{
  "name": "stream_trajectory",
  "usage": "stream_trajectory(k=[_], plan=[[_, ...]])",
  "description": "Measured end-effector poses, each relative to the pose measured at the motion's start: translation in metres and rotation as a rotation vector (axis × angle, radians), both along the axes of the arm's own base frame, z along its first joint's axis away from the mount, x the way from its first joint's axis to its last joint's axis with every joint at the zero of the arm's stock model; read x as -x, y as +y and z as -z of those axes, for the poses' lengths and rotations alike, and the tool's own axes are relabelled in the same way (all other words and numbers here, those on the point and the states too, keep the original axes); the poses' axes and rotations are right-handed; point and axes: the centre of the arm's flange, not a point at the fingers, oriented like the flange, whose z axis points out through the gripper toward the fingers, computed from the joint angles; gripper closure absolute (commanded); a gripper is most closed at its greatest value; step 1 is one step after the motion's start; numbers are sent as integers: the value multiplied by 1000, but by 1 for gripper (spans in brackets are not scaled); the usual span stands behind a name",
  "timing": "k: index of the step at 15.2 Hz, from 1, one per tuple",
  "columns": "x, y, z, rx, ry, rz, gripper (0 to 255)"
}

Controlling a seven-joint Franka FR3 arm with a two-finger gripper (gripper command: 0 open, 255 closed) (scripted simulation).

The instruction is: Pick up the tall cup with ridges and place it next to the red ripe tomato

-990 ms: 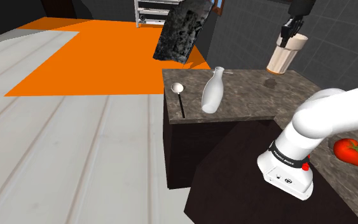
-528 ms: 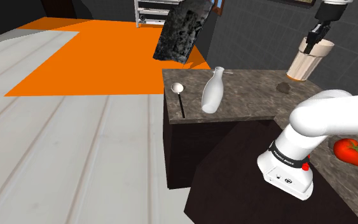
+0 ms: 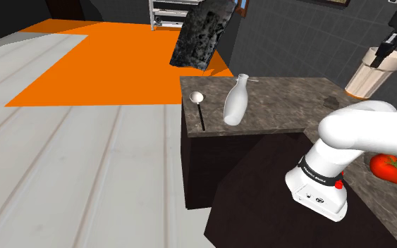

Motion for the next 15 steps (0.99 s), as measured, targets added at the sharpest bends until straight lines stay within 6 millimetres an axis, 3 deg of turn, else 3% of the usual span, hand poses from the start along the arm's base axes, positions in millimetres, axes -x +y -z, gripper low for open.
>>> stream_trajectory(k=[15], plan=[[194,-25,-3,0,0,0,255]])
